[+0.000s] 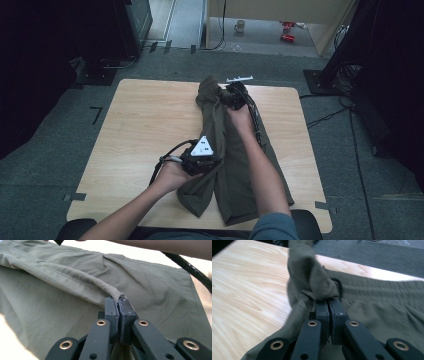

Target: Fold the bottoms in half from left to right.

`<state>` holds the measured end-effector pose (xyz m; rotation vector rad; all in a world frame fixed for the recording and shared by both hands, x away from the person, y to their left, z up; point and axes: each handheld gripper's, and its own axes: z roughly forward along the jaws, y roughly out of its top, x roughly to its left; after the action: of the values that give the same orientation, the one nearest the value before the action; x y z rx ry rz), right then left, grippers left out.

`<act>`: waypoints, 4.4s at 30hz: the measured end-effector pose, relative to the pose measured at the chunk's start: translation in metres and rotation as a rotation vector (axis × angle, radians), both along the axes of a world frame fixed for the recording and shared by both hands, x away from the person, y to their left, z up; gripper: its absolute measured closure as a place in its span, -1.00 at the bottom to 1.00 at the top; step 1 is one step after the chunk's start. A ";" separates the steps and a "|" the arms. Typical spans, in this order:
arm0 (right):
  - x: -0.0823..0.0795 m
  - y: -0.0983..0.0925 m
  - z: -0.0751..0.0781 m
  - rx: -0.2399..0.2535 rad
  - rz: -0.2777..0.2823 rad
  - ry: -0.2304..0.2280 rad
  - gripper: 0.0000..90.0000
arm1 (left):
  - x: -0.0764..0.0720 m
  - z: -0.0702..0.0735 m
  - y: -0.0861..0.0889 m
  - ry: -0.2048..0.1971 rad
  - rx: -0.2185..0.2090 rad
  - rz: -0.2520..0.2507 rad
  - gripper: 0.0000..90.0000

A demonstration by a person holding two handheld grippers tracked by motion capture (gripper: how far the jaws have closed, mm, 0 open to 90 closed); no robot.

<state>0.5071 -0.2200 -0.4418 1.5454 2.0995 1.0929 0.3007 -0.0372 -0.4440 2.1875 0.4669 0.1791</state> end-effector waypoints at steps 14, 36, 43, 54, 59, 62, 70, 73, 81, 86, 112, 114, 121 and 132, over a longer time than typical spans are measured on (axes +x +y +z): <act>0.001 -0.020 -0.036 -0.156 -0.026 0.085 0.92 | 0.011 -0.043 -0.023 0.074 0.110 -0.015 0.92; 0.000 -0.017 -0.059 -0.139 -0.034 0.112 0.91 | 0.046 -0.057 0.039 0.139 0.147 0.085 0.91; 0.000 -0.008 -0.062 -0.121 -0.042 0.087 0.91 | 0.061 -0.055 0.065 0.127 0.171 0.134 0.91; 0.000 0.002 -0.064 -0.094 -0.037 0.068 0.91 | 0.078 -0.054 0.100 0.126 0.180 0.208 0.91; -0.001 0.008 -0.065 -0.075 -0.035 0.068 0.91 | 0.087 -0.054 0.118 0.125 0.183 0.247 0.91; -0.002 0.014 -0.066 -0.058 -0.028 0.065 0.91 | 0.096 -0.054 0.134 0.127 0.177 0.284 0.91; -0.003 0.028 -0.068 -0.064 -0.016 0.034 0.92 | 0.111 -0.056 0.158 0.121 0.143 0.372 0.91; -0.002 0.032 -0.069 -0.051 -0.009 0.021 0.93 | 0.111 -0.054 0.161 0.121 0.148 0.379 0.92; -0.001 0.024 -0.055 -0.010 -0.015 0.058 0.93 | 0.090 -0.021 0.160 0.110 0.104 0.361 0.95; -0.002 0.018 -0.041 -0.008 -0.015 0.028 0.93 | 0.071 0.002 0.153 0.079 0.082 0.320 0.95; -0.007 -0.025 0.001 -0.074 -0.006 0.027 0.91 | 0.006 0.053 0.015 0.088 -0.018 0.017 0.95; -0.007 -0.031 -0.002 -0.128 -0.005 0.050 0.90 | 0.003 0.044 -0.001 0.109 -0.008 -0.007 0.94; -0.007 -0.044 -0.009 -0.186 -0.018 0.109 0.87 | 0.000 0.025 -0.024 0.144 0.008 -0.034 0.92; -0.022 -0.070 -0.015 -0.107 -0.055 0.040 0.60 | -0.007 0.028 -0.022 0.118 -0.009 -0.073 0.48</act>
<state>0.4855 -0.2899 -0.4572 1.5769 2.0918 0.9223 0.2940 -0.0587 -0.4158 2.2105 0.4516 0.0085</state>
